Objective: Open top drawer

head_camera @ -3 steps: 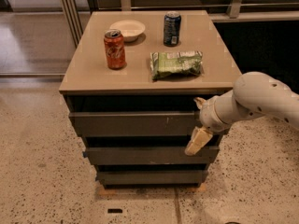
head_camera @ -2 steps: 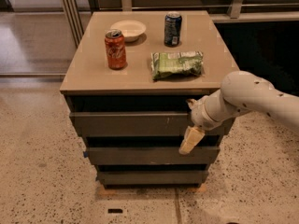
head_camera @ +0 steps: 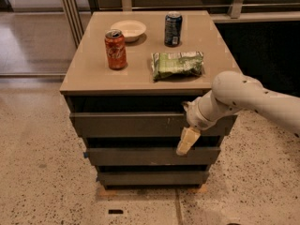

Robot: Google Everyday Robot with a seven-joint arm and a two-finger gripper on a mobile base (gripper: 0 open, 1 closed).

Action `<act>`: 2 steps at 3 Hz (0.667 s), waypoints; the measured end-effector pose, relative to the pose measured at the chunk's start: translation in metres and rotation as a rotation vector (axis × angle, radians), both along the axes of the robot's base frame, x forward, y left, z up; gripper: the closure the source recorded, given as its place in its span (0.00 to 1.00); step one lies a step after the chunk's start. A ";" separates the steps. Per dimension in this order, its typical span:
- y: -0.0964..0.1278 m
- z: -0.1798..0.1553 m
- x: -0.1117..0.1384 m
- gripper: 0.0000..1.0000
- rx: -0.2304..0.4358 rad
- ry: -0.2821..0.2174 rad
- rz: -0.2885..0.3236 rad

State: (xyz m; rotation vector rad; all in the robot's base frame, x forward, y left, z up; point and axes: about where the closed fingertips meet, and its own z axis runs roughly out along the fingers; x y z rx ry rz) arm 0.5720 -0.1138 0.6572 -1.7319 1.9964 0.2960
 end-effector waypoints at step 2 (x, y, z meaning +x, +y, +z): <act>-0.001 -0.002 -0.006 0.00 -0.025 0.066 0.021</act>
Offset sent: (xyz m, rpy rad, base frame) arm -0.0160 -0.0075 0.0015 -0.0556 0.1378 0.0342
